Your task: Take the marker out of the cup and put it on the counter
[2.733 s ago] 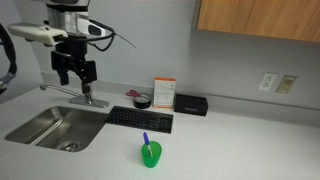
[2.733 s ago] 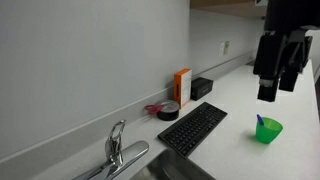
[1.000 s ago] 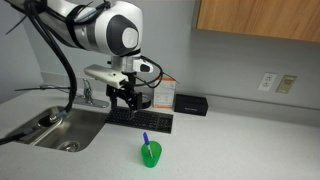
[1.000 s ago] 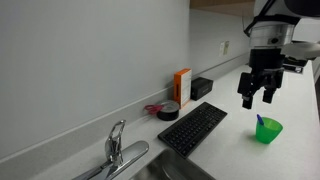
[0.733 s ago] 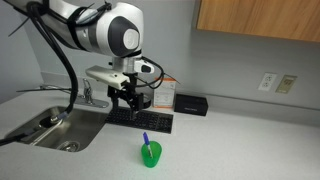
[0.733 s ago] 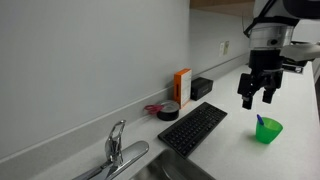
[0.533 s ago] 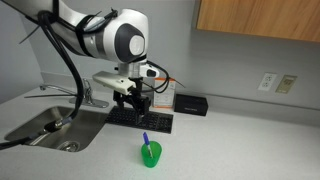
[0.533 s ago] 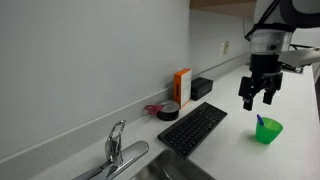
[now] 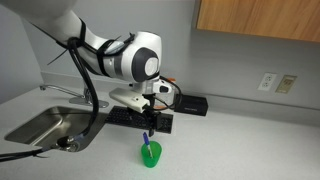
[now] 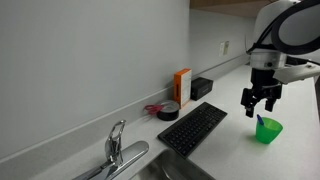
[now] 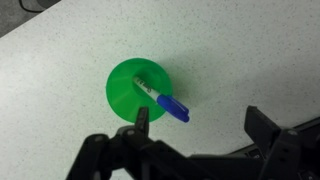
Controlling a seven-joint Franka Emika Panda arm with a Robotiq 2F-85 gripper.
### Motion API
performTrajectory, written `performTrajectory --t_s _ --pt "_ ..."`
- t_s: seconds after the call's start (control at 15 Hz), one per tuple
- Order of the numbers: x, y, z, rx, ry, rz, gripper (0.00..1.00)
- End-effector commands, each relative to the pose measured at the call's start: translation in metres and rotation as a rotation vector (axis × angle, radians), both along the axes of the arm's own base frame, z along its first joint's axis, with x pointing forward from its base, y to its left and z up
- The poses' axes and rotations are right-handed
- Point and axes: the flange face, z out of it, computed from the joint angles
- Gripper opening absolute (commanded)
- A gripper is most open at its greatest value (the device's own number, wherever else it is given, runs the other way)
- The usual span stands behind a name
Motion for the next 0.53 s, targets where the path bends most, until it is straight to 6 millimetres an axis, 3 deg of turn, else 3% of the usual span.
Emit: performTrajectory --t_s 0.0,0.4,0.47 --pt "0.005 -0.014 -0.019 -0.016 -0.003 -0.014 1.0" --pt "-0.004 -0.024 -0.031 -0.024 0.017 -0.039 0.98" --pt "-0.004 -0.026 -0.03 -0.022 0.014 -0.042 0.73"
